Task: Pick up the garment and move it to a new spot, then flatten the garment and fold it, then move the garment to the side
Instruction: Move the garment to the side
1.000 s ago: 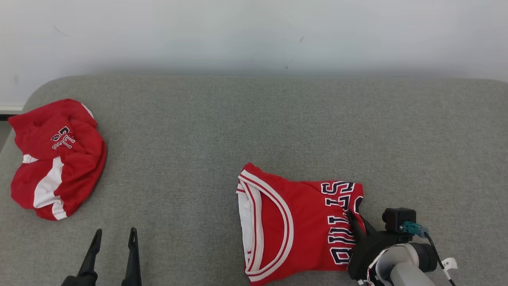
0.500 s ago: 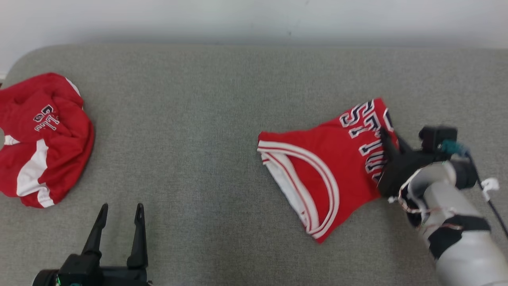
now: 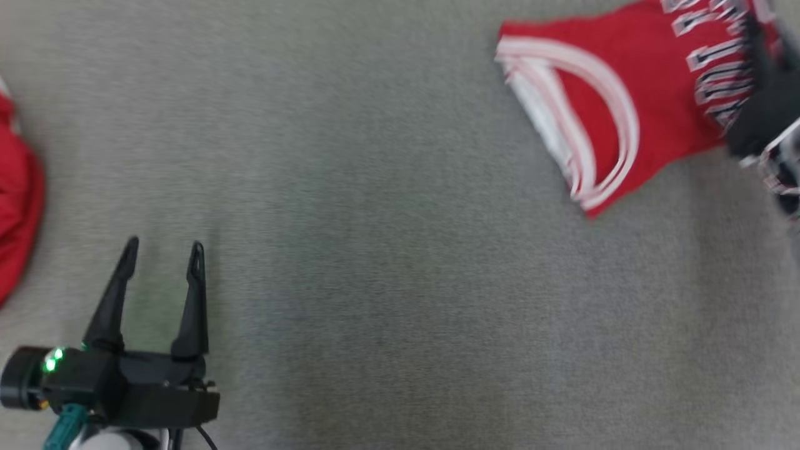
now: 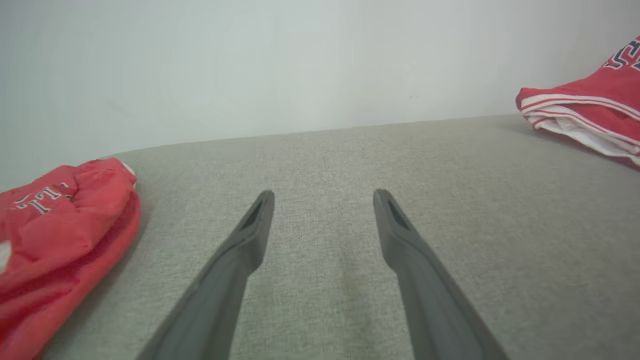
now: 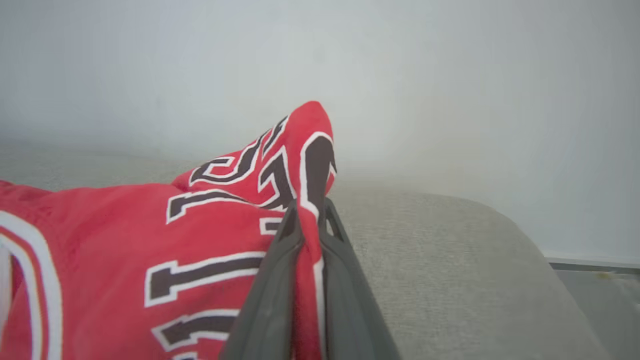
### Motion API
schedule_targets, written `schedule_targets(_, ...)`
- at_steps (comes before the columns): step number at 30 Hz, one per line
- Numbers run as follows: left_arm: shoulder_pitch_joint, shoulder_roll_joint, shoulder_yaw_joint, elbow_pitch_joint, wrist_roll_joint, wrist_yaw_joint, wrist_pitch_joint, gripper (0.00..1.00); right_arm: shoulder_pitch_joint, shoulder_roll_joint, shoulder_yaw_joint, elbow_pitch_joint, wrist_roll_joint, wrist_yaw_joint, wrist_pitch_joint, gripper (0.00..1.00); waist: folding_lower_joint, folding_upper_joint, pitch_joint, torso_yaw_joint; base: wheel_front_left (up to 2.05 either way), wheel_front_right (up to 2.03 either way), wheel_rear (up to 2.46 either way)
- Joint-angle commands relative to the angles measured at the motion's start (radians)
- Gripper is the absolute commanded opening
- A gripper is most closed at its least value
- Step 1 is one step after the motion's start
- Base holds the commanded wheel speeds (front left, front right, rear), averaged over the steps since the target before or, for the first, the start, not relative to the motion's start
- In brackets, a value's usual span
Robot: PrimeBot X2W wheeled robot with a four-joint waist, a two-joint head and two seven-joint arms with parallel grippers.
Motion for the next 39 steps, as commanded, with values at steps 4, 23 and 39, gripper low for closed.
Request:
schedule_targets(4,-0.048,0.041,-0.005,-0.072,0.006,0.001,-0.003,1.00,-0.062,-0.084,-0.007,-0.074,-0.010,-0.003,0.037,0.00,-0.0003,-0.0002,0.157,-0.135,0.00,0.00,0.00)
schedule_targets(23,-0.068,0.120,-0.029,-0.257,0.033,0.001,-0.002,1.00,-0.147,-0.270,-0.163,-0.252,-0.069,-0.003,0.206,0.00,-0.0003,-0.0002,0.311,-0.196,0.00,0.00,0.00)
schedule_targets(39,-0.071,0.105,-0.017,-0.241,0.027,0.003,0.003,1.00,-0.172,-0.227,-0.253,-0.301,-0.272,-0.003,0.266,1.00,-0.0003,-0.0002,0.302,-0.162,0.00,0.00,0.00)
